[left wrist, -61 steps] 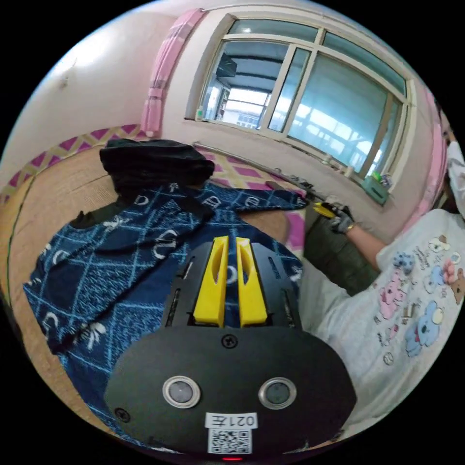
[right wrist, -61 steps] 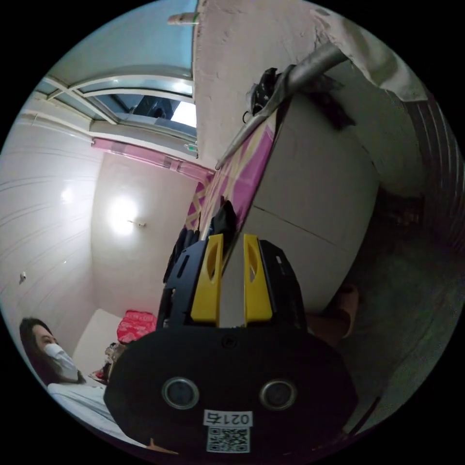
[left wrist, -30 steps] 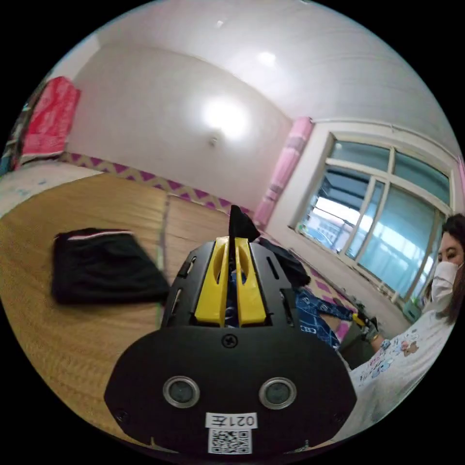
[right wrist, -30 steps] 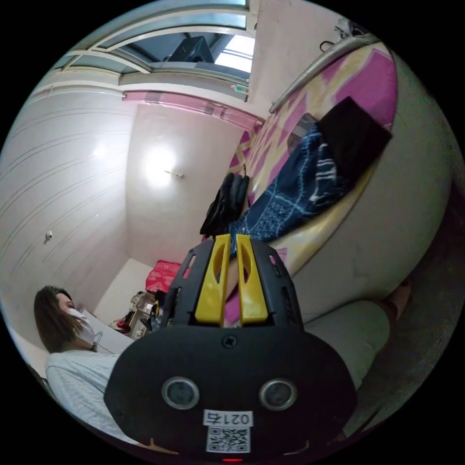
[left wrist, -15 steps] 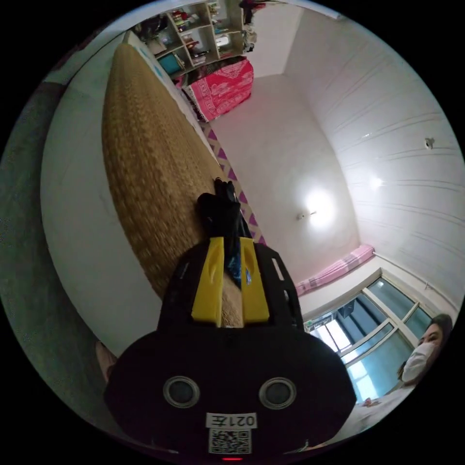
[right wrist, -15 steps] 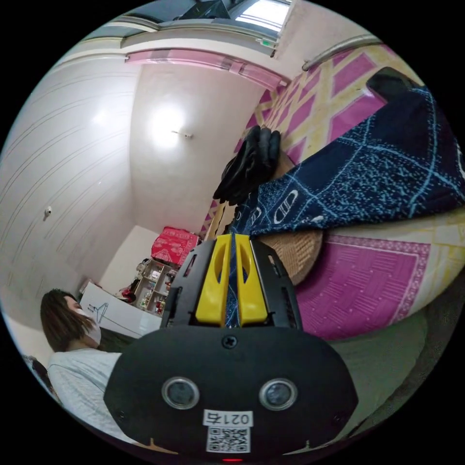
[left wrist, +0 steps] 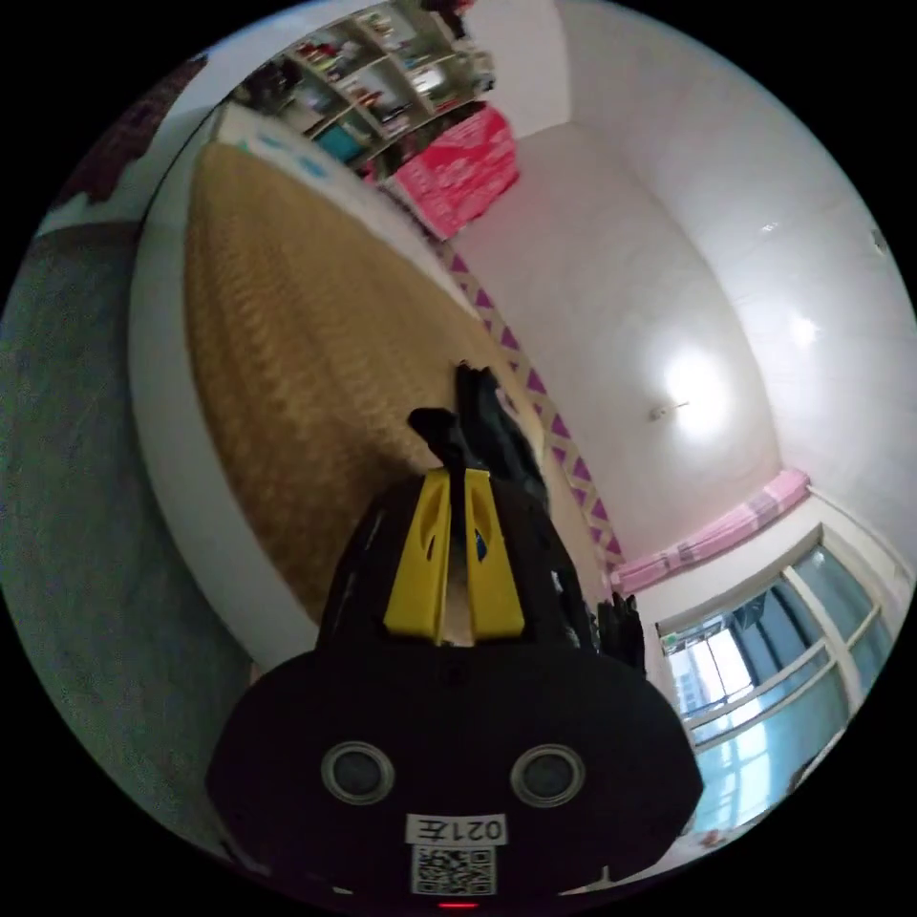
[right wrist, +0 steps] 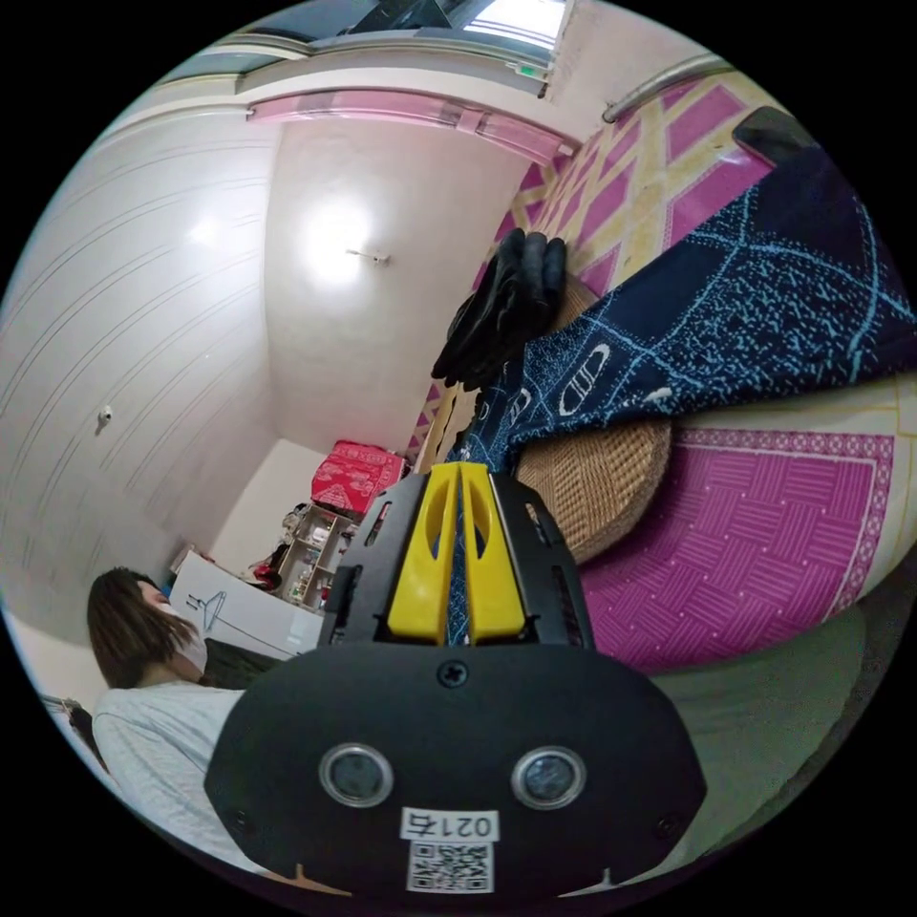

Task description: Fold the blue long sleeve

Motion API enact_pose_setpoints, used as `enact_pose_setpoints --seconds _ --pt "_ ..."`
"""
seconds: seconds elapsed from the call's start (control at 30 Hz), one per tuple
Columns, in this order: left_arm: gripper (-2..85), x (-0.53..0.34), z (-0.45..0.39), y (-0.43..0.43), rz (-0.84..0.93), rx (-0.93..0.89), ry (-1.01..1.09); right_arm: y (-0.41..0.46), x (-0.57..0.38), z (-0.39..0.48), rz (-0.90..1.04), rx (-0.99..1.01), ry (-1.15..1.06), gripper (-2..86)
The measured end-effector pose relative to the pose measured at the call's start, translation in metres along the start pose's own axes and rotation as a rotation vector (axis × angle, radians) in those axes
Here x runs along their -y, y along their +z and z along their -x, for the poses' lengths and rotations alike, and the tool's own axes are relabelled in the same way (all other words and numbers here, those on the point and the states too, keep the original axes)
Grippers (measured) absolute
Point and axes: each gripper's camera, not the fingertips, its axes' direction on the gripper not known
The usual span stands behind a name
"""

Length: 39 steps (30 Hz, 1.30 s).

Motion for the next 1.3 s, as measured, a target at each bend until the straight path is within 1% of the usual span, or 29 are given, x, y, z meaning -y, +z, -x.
enact_pose_setpoints --seconds 0.03,0.07,0.1,0.17,0.27,0.33,0.4,0.43,0.47,0.53,0.6,0.63,0.67,0.7,0.8,0.87,0.93,1.0,1.1,1.17,1.2,1.27,1.3 --pt "-0.3 -0.001 0.02 0.005 0.049 -0.016 -0.104 -0.001 -0.001 -0.001 0.0 -0.002 0.003 -0.5" --pt "0.1 -0.004 0.036 0.006 0.045 -0.096 -0.166 -0.001 -0.002 -0.004 0.001 -0.002 0.011 -0.5" --pt "0.3 -0.005 0.04 0.005 0.037 -0.126 -0.181 -0.001 -0.003 -0.006 0.005 -0.002 0.019 -0.5" --pt "2.9 -0.006 0.037 -0.001 0.012 -0.117 -0.151 -0.001 -0.003 -0.008 0.008 -0.004 0.024 -0.6" --pt "6.2 -0.003 0.032 0.004 0.033 -0.135 -0.125 0.003 -0.003 -0.009 0.02 -0.001 0.021 -0.6" --pt "6.6 0.001 0.03 0.013 0.058 -0.145 -0.126 0.006 -0.004 -0.01 0.027 0.009 0.024 -0.6" --pt "5.4 0.005 0.025 0.023 0.08 -0.133 -0.124 0.01 -0.004 -0.011 0.035 0.016 0.024 -0.6" --pt "2.3 0.006 0.021 0.027 0.09 -0.094 -0.124 0.011 -0.004 -0.011 0.036 0.016 0.023 -0.6" --pt "0.4 0.005 0.016 0.026 0.055 -0.112 -0.106 0.012 -0.005 -0.011 0.04 0.018 0.025 -0.6" --pt "-0.4 0.003 0.006 0.023 0.003 -0.186 -0.033 0.011 -0.006 -0.01 0.041 0.03 0.022 -0.6" --pt "-0.7 -0.004 0.004 0.029 0.023 -0.071 -0.027 0.008 -0.01 -0.01 0.042 0.024 0.018 -0.6" --pt "-0.8 -0.011 0.015 0.042 0.083 -0.027 -0.107 0.006 -0.011 -0.011 0.042 0.02 0.019 -0.6" --pt "-0.9 -0.02 0.023 0.043 0.033 -0.134 -0.159 0.004 -0.012 -0.013 0.043 0.018 0.024 -0.6" --pt "-0.9 -0.023 0.024 0.044 0.033 -0.16 -0.187 0.001 -0.013 -0.017 0.043 0.019 0.033 -0.6" --pt "-0.9 -0.037 0.003 0.053 0.056 -0.076 -0.147 -0.007 -0.013 -0.023 0.033 0.025 0.045 -0.6" --pt "-0.9 -0.051 -0.006 0.064 0.081 -0.038 -0.186 -0.011 -0.013 -0.025 0.03 0.031 0.042 -0.6" --pt "-0.9 -0.063 -0.011 0.072 0.084 -0.048 -0.24 -0.016 -0.013 -0.028 0.03 0.036 0.041 -0.6" --pt "-0.9 -0.073 -0.028 0.078 0.082 -0.035 -0.242 -0.024 -0.014 -0.035 0.027 0.054 0.048 -0.6" --pt "-0.9 -0.091 -0.088 0.085 0.024 -0.107 -0.135 -0.039 -0.017 -0.044 0.014 0.065 0.062 -0.6" --pt "-0.9 -0.108 -0.161 0.099 0.028 -0.159 0.008 -0.048 -0.018 -0.049 0.008 0.073 0.067 -0.6" --pt "-0.9 -0.114 -0.182 0.104 0.036 -0.172 0.051 -0.055 -0.019 -0.053 0.0 0.083 0.07 -0.6" --pt "-0.9 -0.142 -0.272 0.127 0.073 -0.226 0.225 -0.065 -0.02 -0.057 -0.012 0.104 0.068 -0.6" --pt "-0.9 -0.152 -0.296 0.134 0.084 -0.241 0.27 -0.072 -0.02 -0.059 -0.017 0.116 0.066 -0.6"
